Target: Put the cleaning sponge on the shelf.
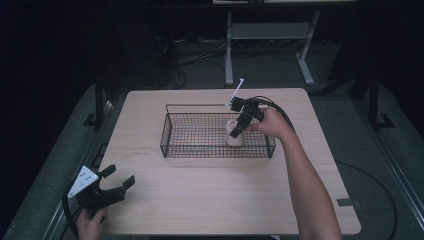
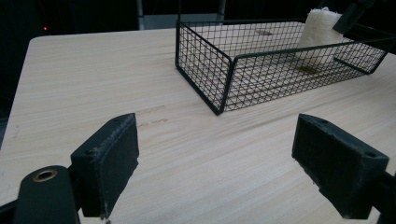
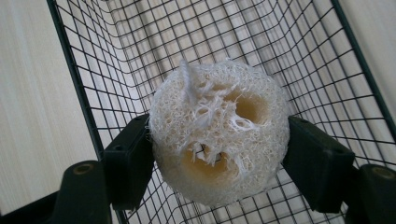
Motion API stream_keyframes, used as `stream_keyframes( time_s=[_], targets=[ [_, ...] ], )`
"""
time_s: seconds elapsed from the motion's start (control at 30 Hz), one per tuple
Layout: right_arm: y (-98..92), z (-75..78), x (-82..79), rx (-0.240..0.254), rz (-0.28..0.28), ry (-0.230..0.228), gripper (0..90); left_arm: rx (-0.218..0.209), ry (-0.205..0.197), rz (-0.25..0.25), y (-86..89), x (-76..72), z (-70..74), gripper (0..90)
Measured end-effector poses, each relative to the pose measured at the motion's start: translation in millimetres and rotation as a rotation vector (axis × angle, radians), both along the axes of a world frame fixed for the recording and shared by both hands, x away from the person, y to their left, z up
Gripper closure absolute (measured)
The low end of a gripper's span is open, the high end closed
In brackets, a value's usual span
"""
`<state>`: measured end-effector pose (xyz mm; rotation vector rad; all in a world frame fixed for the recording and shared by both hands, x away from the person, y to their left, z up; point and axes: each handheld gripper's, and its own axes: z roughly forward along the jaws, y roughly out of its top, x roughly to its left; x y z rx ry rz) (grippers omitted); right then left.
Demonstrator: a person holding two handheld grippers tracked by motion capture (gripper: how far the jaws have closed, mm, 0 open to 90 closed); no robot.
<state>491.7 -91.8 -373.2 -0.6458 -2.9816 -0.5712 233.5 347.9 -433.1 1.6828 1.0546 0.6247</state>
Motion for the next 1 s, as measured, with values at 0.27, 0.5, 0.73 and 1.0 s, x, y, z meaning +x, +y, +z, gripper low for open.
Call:
stream_keyframes(
  time_s=[0.27,0.5,0.73,1.0],
  targets=[
    [-3.8,-12.9,0.1,0.010,-0.007,0.015,28.4,0.005,0.002,-0.003,-1.1,0.2,-0.1,13.9],
    [-2.3,-16.3,1.6,0.008,-0.014,0.011,28.4,0.008,0.000,-0.003,-2.3,1.0,0.3,13.9],
    [-0.2,-19.9,4.1,0.006,-0.017,0.014,28.3,0.004,-0.002,0.005,-0.5,0.4,0.6,13.9],
    [-0.2,-20.0,4.8,0.019,-0.017,0.028,24.1,0.004,0.009,0.009,-0.9,1.4,-0.8,13.9]
  ],
)
